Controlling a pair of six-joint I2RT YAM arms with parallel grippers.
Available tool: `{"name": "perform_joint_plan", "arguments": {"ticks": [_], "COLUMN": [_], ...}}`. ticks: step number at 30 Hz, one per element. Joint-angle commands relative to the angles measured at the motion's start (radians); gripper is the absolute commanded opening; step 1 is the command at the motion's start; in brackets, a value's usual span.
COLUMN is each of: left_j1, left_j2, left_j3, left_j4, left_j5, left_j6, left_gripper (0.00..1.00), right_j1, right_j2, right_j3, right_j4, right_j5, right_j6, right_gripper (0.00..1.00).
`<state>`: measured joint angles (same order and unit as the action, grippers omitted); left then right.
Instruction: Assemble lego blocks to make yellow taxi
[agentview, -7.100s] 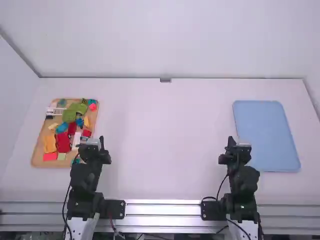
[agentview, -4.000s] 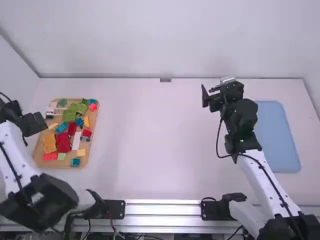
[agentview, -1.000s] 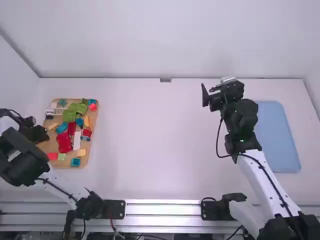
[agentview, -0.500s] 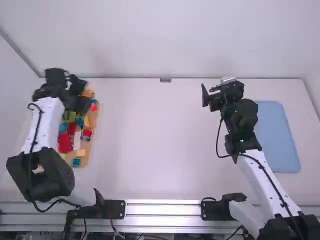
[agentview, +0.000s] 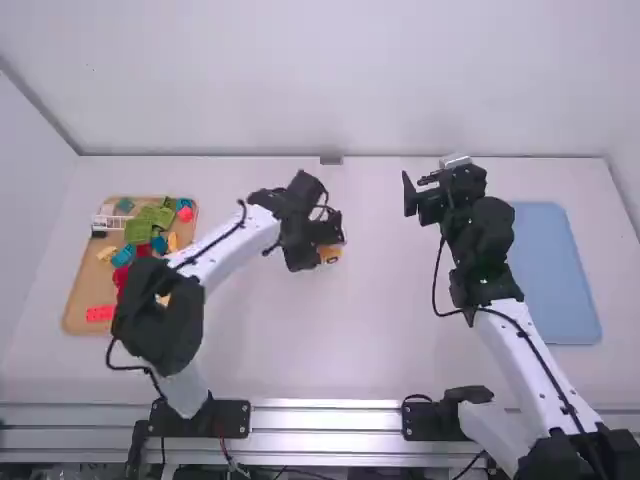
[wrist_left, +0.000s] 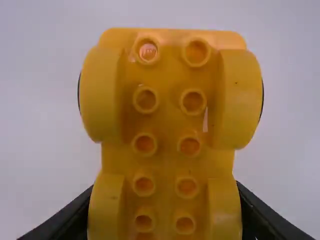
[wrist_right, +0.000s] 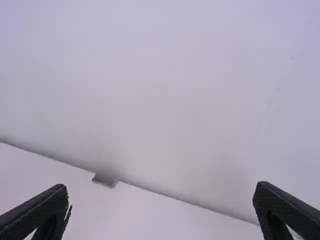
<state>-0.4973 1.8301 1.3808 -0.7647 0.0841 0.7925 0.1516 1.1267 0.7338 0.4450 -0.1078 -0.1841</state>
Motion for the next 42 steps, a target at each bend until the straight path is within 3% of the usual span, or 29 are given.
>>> {"name": "perform_joint_plan", "arguments": {"ticks": [1, 6, 12, 18, 20, 21, 24, 25, 26, 34, 42], "left_j1": [-0.038, -0.108, -0.144, -0.137, -0.137, -0.139, -0.139, -0.139, -0.137, -0.107, 0.040], "left_j2": [0.055, 0.126, 0.143, 0.143, 0.143, 0.143, 0.142, 0.141, 0.137, 0.072, -0.054], "left_j3": [-0.014, -0.049, -0.121, -0.198, -0.219, -0.231, -0.227, -0.222, -0.196, -0.014, 0.105], "left_j4": [0.008, 0.097, 0.145, 0.204, 0.231, 0.249, 0.251, 0.247, 0.226, 0.055, -0.047], "left_j5": [-0.014, -0.014, -0.014, -0.014, -0.014, -0.020, -0.029, -0.029, -0.034, -0.036, -0.007], "left_j6": [0.065, 0.043, 0.042, -0.014, -0.014, -0.015, -0.022, -0.023, -0.043, -0.037, -0.084], "left_gripper": [0.22, 0.30, 0.27, 0.37, 0.49, 0.62, 0.85, 0.89, 0.99, 0.99, 0.99], "right_j1": [0.005, 0.006, 0.005, 0.005, 0.005, 0.006, 0.005, 0.005, 0.005, 0.005, 0.005], "right_j2": [0.004, 0.004, 0.004, 0.004, 0.004, 0.004, 0.004, 0.004, 0.004, 0.004, 0.004], "right_j3": [0.039, 0.039, 0.039, 0.039, 0.039, 0.039, 0.039, 0.039, 0.039, 0.039, 0.039], "right_j4": [0.000, 0.000, 0.000, 0.000, 0.000, 0.001, 0.003, 0.003, 0.004, 0.005, 0.003], "right_j5": [-0.001, -0.001, 0.000, 0.000, -0.001, -0.001, -0.001, -0.001, 0.000, 0.000, 0.000], "right_j6": [0.003, 0.002, 0.000, 0.000, 0.000, 0.000, 0.003, 0.003, 0.003, 0.000, 0.000], "right_gripper": [0.98, 0.98, 0.98, 0.98, 0.98, 0.98, 0.98, 0.98, 0.98, 0.98, 0.98]}}
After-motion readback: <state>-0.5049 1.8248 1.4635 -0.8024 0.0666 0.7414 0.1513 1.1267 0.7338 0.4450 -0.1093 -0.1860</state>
